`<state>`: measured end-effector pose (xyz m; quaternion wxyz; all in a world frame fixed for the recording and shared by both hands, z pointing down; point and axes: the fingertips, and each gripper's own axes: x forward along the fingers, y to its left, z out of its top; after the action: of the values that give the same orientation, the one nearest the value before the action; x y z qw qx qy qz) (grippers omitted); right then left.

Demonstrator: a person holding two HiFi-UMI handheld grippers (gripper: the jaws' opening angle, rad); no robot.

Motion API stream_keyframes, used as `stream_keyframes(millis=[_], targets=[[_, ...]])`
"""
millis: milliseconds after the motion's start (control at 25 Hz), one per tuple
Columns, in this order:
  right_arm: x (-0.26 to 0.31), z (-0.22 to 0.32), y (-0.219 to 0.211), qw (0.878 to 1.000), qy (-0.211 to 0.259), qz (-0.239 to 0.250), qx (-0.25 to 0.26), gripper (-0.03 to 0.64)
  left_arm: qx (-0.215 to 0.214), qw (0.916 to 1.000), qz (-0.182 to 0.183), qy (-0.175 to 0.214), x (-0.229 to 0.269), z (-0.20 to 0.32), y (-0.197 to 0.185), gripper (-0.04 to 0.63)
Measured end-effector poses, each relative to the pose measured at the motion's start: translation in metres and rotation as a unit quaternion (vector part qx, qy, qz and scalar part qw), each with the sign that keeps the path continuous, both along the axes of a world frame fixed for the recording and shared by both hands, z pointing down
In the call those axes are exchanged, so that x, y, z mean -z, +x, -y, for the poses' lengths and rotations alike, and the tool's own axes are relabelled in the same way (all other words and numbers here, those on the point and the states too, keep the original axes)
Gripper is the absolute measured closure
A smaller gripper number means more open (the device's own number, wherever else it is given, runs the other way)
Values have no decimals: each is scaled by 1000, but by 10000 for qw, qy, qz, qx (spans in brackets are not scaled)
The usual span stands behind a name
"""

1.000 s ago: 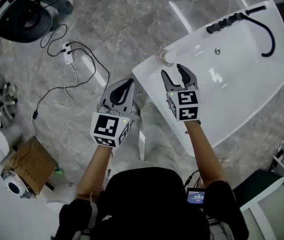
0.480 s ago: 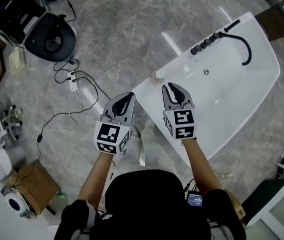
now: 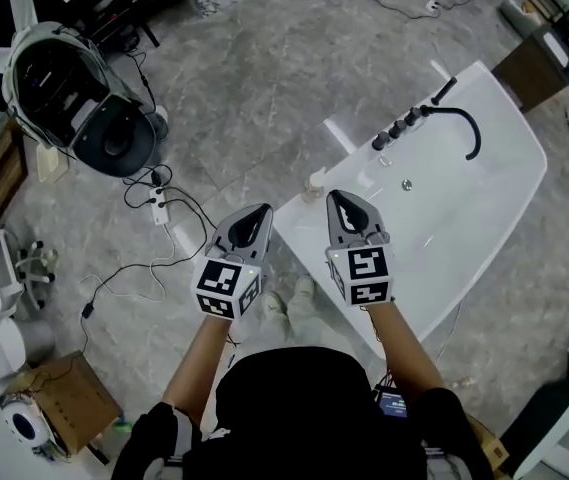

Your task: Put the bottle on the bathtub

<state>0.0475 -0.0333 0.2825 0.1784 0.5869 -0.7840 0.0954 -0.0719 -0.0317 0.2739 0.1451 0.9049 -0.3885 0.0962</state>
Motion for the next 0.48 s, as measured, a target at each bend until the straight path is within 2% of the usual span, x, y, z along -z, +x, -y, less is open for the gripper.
stream_keyframes(millis=[200,480], targets=[[42,3,19,9996,280,95,-21,592,-24,9996,-32,263,39,3,19,583],[103,0,22,9966,794,191,-58,592,-32,9973,-151,713,93,2,16,583]])
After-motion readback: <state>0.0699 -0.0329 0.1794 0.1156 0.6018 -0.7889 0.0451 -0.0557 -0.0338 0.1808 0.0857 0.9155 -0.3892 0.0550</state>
